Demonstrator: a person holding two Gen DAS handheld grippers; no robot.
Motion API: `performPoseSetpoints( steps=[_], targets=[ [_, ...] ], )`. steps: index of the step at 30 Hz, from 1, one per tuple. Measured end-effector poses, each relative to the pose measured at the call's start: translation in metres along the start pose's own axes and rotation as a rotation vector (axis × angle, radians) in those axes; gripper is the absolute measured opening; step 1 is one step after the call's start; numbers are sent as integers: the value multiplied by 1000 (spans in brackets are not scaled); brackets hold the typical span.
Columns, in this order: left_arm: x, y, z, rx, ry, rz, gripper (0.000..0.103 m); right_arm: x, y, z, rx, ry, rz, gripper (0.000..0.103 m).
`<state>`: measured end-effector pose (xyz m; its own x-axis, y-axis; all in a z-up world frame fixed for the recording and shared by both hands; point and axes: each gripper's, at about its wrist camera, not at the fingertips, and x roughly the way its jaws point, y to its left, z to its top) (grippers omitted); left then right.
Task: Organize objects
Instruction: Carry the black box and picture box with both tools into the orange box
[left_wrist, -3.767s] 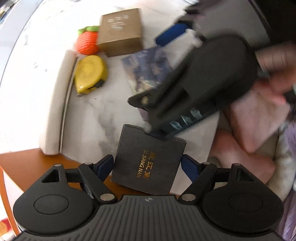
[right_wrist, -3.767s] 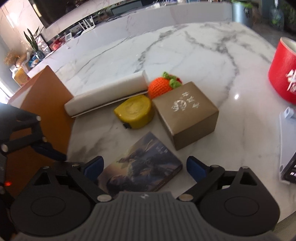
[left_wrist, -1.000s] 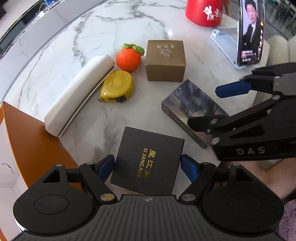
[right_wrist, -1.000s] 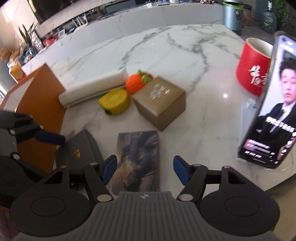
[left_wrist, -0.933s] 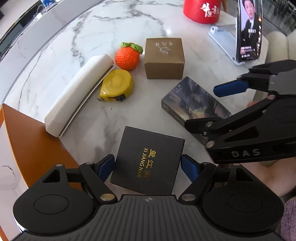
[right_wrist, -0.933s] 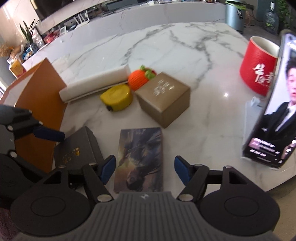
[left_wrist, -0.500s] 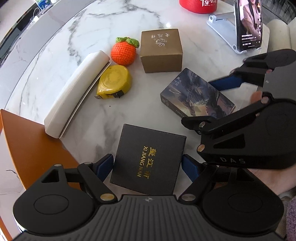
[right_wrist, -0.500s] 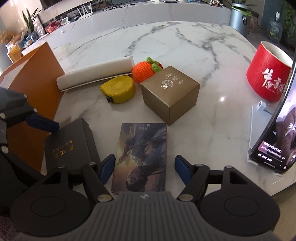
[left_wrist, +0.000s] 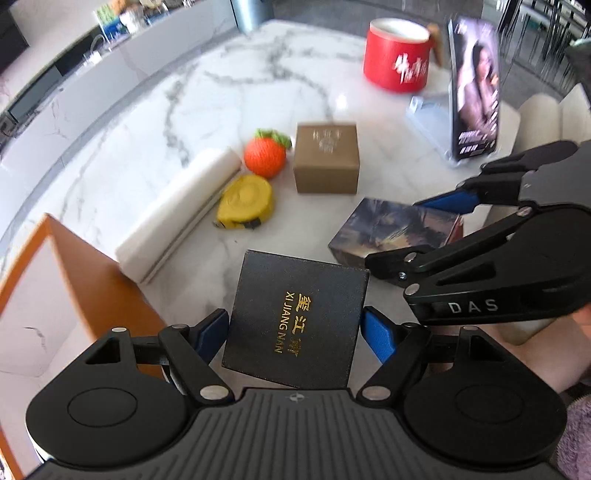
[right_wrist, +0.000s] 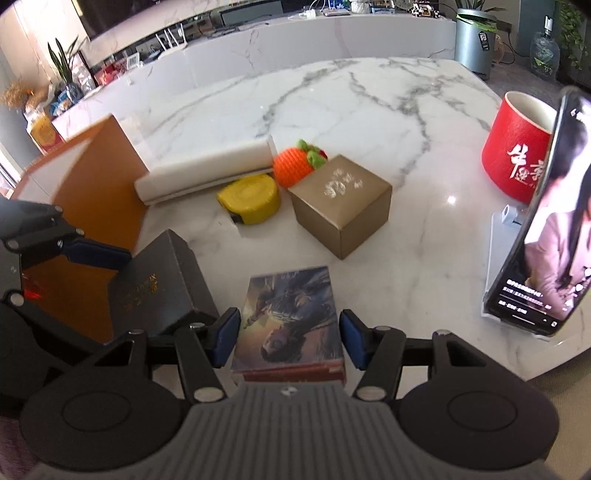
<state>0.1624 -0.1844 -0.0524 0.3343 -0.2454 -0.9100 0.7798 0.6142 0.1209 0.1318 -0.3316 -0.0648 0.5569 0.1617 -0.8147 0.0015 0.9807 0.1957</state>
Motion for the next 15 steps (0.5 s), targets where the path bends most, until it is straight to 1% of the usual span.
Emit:
performPoseSetpoints(
  steps=[4,7,11,15],
  targets=[
    [-40,9,-5,-11,-74,-6,91,-25,12,4,-2,-41,29,61],
    [-72,20,-14,-3,-114,21,91,-46,24,11,8,-68,87,61],
    [-103,45,-31,5,-124,65,91,-73,53,24,-21,-103,164,61],
    [-115,69,-52,27,-106,143,91,-83,87,42,-47,-103,254,61]
  ],
)
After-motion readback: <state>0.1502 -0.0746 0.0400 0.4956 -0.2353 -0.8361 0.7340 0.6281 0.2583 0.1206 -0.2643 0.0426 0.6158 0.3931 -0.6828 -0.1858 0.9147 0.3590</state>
